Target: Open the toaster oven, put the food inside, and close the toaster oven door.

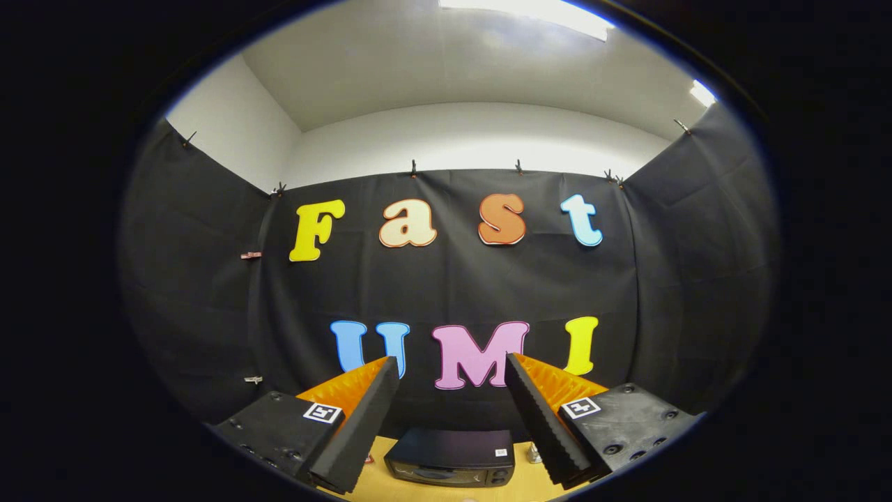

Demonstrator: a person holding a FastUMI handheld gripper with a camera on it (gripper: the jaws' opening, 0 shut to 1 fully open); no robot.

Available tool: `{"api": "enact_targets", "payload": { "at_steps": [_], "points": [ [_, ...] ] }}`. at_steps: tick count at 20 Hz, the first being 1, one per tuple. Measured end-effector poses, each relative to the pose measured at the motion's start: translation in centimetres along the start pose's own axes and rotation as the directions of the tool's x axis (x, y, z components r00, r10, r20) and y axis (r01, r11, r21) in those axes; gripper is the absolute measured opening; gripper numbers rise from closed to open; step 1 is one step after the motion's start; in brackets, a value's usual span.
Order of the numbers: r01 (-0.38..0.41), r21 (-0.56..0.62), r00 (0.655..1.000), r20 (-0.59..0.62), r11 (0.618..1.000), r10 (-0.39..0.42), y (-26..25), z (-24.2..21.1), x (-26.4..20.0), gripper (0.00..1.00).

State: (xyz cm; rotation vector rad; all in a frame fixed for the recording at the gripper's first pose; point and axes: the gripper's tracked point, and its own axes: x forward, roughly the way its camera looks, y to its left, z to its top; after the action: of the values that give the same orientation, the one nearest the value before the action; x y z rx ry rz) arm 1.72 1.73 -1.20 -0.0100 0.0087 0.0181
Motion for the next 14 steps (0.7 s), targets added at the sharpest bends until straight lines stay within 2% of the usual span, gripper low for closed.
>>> {"api": "enact_targets", "payload": {
  "at_steps": [5,11,14],
  "points": [
    [-0.032,-0.017,0.999,-0.014,0.999,0.032,2.0,-3.5,2.9,0.98],
    [-0.057,0.054,0.993,-0.102,0.997,0.063,3.8,-12.1,6.9,0.98],
    [-0.062,0.096,0.995,-0.074,0.993,0.069,3.7,-15.0,8.5,0.99]
  ]
}}
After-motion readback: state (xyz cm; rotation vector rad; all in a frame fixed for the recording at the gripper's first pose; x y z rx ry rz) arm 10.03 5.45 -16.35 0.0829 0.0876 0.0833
